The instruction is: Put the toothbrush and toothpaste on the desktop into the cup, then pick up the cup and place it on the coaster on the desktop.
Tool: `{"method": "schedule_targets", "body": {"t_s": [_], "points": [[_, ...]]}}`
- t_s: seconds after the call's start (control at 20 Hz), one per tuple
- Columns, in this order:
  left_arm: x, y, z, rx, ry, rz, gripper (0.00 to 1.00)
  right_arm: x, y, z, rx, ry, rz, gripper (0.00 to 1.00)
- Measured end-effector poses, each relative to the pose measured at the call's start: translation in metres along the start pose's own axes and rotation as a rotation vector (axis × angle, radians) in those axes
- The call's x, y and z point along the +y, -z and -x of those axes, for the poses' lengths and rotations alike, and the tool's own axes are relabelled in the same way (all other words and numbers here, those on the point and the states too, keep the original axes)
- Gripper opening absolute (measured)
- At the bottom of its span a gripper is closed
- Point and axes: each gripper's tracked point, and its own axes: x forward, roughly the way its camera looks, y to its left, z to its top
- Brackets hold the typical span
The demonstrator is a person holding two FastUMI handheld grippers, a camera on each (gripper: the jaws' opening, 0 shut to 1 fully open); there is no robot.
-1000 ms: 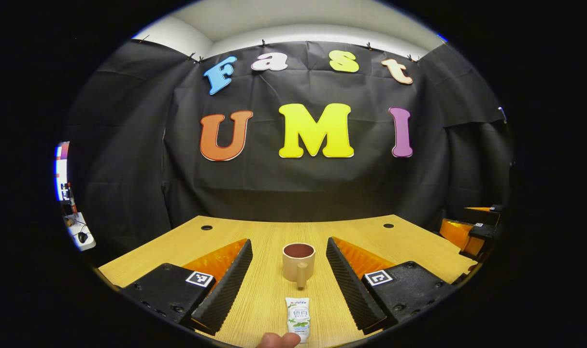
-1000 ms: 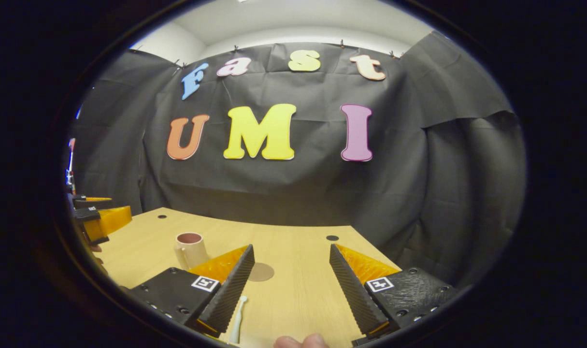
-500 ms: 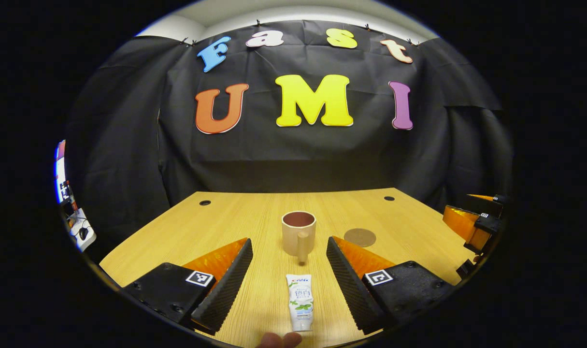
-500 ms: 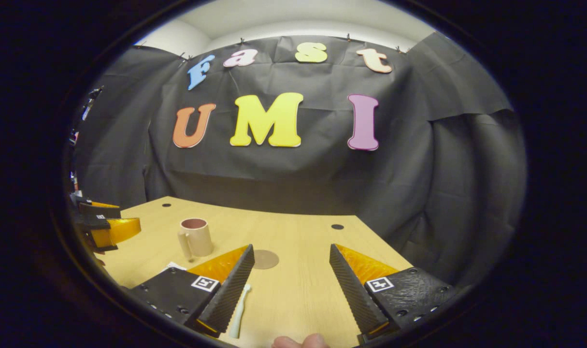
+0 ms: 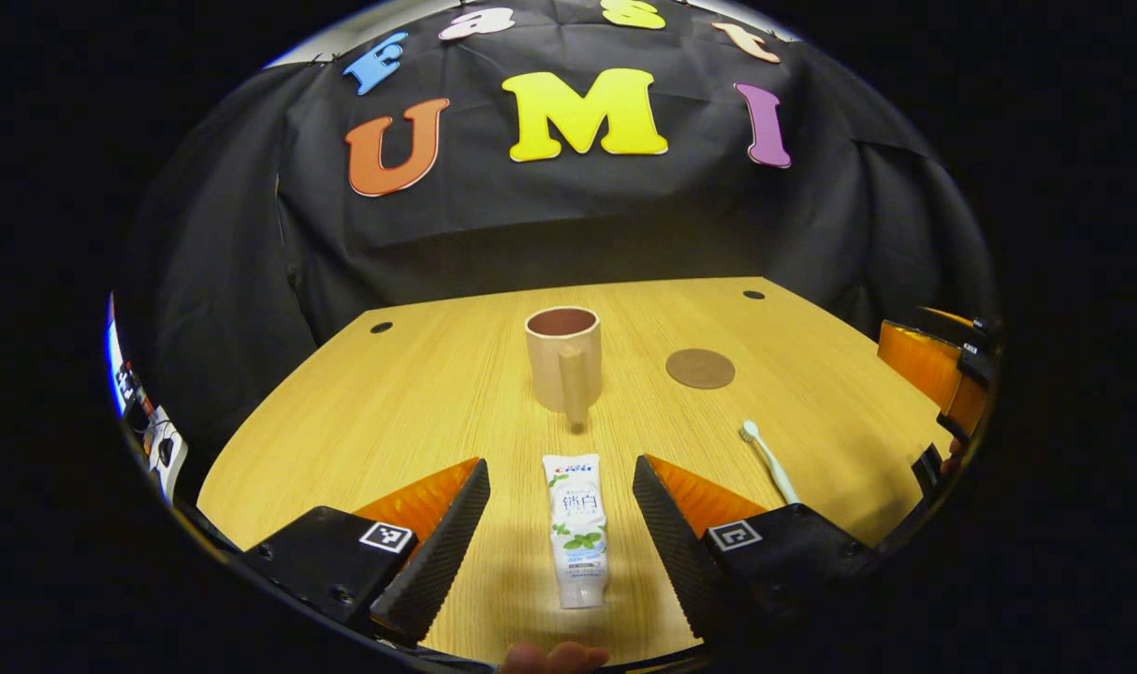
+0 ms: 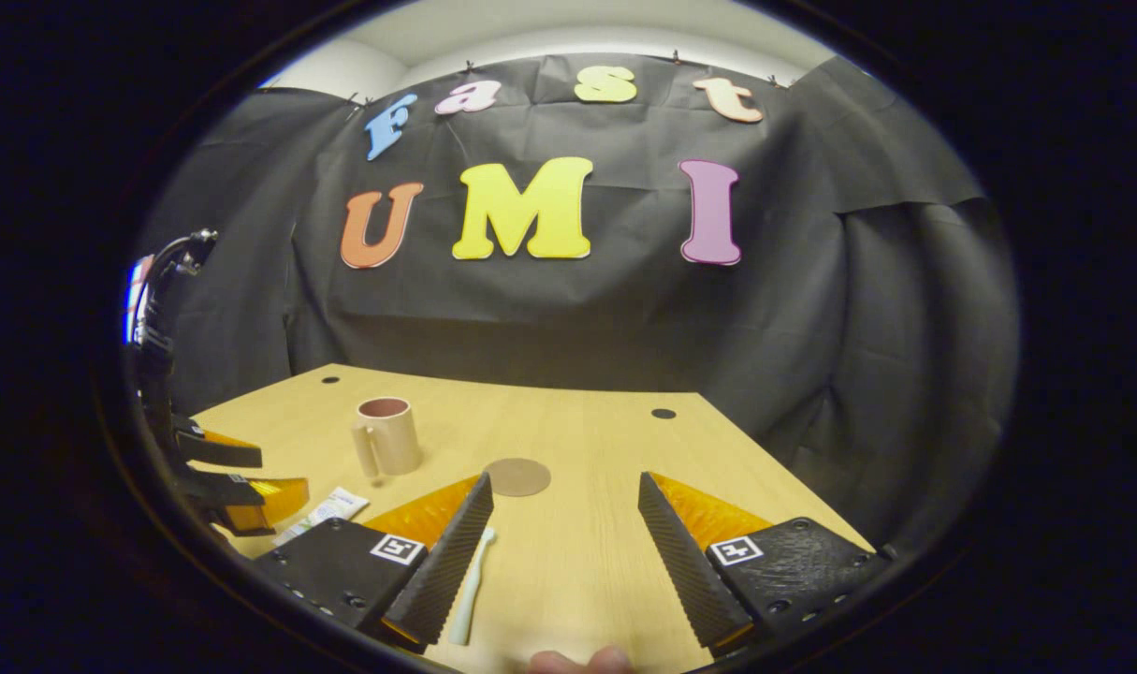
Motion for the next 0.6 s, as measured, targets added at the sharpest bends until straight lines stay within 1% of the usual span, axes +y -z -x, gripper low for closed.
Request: {"method": "schedule_targets", "body": {"t_s": [0.1,0.3,0.55,0.6], "points": [[-0.002,0.011,-0.002,0.038,0.012,0.005,0.99,0.0,0.007,0.0,0.018,-0.005,-0.007,0.95],[-0.01,0.031,-0.008,0.119,0.056,0.067,0.98,0.0,0.015,-0.003,0.043,-0.005,-0.013,0.96],[-0.014,0.05,-0.016,0.196,0.071,0.099,0.99,0.001,0.027,-0.007,0.074,-0.005,-0.025,0.96],[-0.016,0.052,-0.017,0.204,0.075,0.1,0.96,0.003,0.029,-0.008,0.081,-0.009,-0.027,0.96]]}}
